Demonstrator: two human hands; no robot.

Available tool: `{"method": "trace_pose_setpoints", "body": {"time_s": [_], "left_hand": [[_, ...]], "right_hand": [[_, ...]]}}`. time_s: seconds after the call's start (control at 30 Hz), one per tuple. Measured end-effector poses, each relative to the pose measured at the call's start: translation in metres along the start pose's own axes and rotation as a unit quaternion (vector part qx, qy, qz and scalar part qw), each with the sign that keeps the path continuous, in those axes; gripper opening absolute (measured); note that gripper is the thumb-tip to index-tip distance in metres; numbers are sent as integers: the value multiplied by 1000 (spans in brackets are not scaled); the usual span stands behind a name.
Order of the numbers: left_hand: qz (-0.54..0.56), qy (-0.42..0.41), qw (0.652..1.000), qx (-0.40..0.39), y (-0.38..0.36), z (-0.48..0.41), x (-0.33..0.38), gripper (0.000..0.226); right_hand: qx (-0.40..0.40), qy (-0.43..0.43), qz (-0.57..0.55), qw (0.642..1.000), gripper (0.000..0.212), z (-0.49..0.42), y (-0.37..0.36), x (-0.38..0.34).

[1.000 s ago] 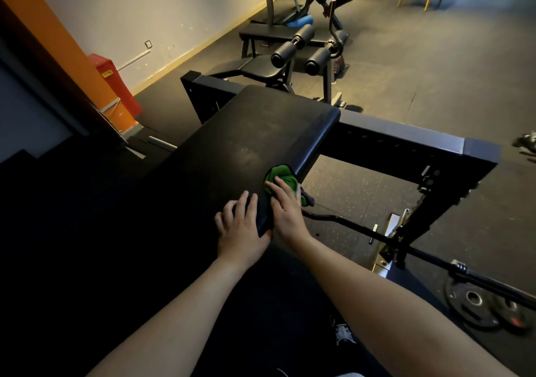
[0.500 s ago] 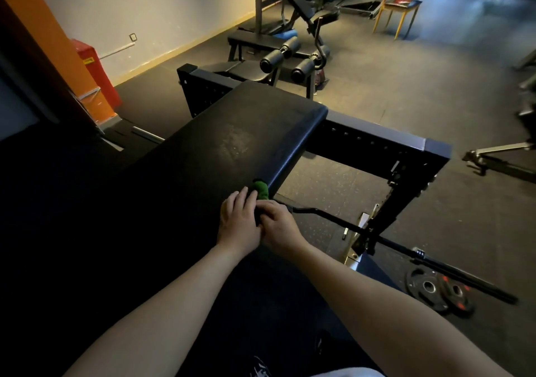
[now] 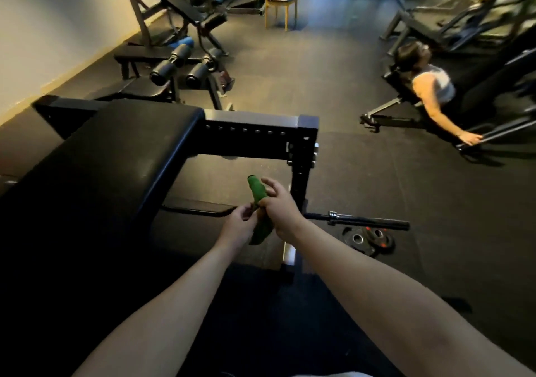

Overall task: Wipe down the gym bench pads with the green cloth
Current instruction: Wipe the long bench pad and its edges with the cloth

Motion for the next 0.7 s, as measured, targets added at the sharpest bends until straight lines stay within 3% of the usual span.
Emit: {"method": "trace_pose_setpoints", "body": {"time_s": [0.17, 0.33, 0.5, 0.7], "left_hand": [[-57, -30, 998, -16, -164, -25, 32, 15], [-98, -23, 994, -32, -308, -59, 55, 26], [-95, 10, 992, -84, -440, -88, 79, 28], [-101, 18, 992, -73, -508, -156, 109, 42]], "right_hand": [[71, -39, 36, 996, 61, 12, 174, 8], [198, -72, 123, 970, 60, 14, 338, 17], [228, -91, 179, 953, 54, 12, 475, 20], [247, -86, 169, 950, 50, -43, 566, 9]]}}
Point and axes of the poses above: each hand's wrist, its own z-axis away from the middle knuckle, its own y-axis out of the back of the hand, x = y × z, the point moved 8 cm from there along -z, towards the middle knuckle
